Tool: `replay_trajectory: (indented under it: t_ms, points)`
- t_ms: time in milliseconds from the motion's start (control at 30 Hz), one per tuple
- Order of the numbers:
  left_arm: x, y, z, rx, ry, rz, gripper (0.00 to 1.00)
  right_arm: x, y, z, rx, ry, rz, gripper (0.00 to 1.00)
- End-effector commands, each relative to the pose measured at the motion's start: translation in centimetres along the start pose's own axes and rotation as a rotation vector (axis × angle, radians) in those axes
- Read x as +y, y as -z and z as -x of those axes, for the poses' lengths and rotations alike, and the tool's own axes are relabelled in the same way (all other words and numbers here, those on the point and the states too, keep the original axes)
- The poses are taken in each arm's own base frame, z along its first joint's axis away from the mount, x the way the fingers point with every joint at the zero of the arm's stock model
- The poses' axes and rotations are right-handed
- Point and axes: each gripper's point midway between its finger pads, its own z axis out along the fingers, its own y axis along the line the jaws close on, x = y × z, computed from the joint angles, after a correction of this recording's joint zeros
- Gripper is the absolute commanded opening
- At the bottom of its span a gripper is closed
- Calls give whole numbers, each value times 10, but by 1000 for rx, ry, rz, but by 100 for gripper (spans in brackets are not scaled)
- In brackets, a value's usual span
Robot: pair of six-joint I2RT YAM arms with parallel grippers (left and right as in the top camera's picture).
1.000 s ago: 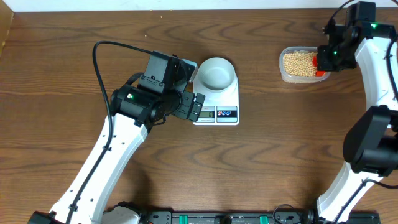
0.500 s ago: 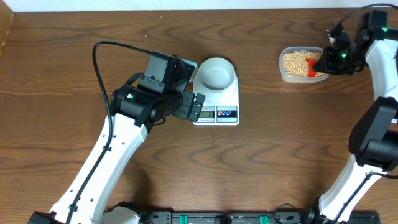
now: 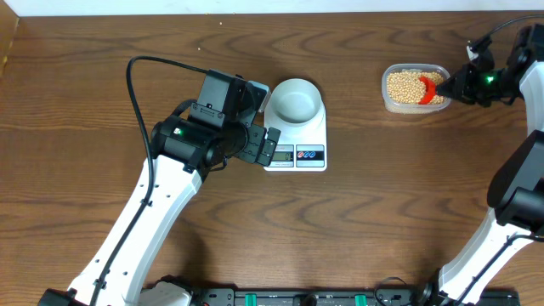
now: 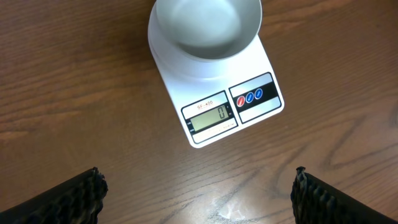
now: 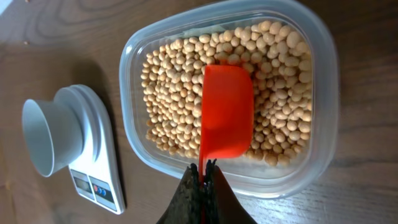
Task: Scoop item into bowl and weigh 50g on scale
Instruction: 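Lower the red scoop into the soybean tub with the right gripper, then scoop soybeans and lift the red scoop out of the tub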
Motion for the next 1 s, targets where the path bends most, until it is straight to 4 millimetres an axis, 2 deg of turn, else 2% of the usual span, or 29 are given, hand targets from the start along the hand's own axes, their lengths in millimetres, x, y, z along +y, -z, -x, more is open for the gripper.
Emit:
replay_trajectory:
  t_ms: [0,200,433,667,967]
  points:
    - [-1,3,2,-10,9,-8,97,6,-8,-4,-6,-50,106,1]
    - [-1,3,2,-10,9,-8,97,-1,-29,-18,-8,-100,158,1]
    - [-1,3,2,-10,9,-8,97,-4,-38,-27,2,-114,173,1]
    - [-1,3,2,-10,9,-8,97,15,-31,-21,-23,-106,302,1]
    - [-1,3,2,-10,9,-8,97,11,-10,-14,-82,-113,396,1]
